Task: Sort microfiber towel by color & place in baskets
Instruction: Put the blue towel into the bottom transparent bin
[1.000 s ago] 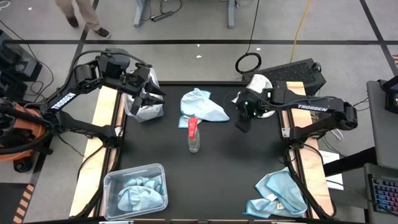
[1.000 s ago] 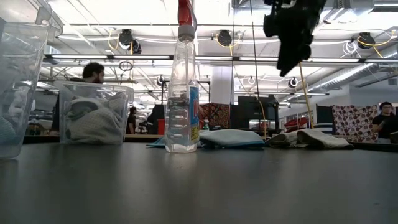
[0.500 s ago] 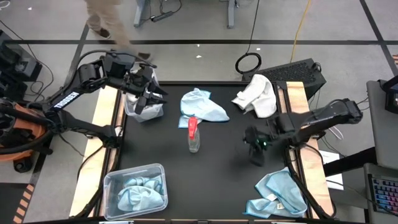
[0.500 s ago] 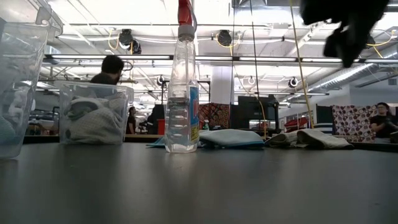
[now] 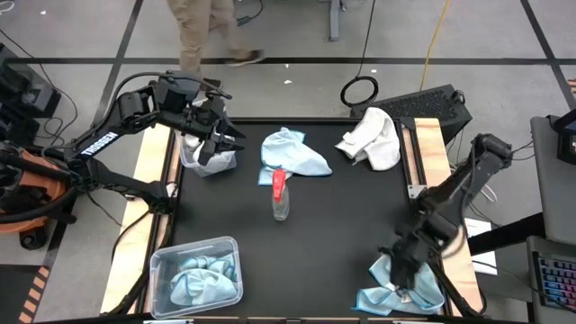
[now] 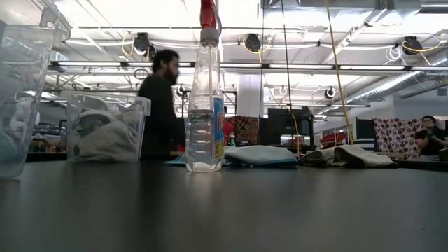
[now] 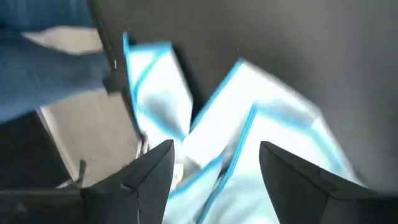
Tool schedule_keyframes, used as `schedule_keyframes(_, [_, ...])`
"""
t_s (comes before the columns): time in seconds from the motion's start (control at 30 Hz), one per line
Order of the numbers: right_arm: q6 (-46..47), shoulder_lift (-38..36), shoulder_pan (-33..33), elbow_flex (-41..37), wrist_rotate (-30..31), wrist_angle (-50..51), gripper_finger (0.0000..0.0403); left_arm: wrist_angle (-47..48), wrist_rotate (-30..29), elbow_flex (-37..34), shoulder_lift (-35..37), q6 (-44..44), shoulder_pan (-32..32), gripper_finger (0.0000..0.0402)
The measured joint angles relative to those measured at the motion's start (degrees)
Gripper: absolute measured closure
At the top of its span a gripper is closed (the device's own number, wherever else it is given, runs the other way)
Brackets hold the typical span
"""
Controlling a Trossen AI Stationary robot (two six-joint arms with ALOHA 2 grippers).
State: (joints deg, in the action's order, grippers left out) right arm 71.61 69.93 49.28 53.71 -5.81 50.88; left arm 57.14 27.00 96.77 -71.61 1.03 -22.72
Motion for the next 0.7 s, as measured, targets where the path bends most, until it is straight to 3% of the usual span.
schedule_keyframes(0.3, [13.3, 9.8, 14.7, 0.0, 4.3, -8.0, 0.0177, 0.0, 0.0, 0.0, 0.0, 0.0, 0.0, 0.0219])
schedule_keyframes(0.53, [22.7, 19.2, 20.0, 0.0, 4.1, -6.9, 0.0172, 0.0, -0.1, 0.0, 0.0, 0.2, 0.0, 0.0219])
schedule_keyframes(0.7, [25.7, 24.5, 20.8, 0.0, 4.8, -5.8, 0.0146, 0.0, -0.1, 0.0, 0.0, 0.2, 0.0, 0.0219])
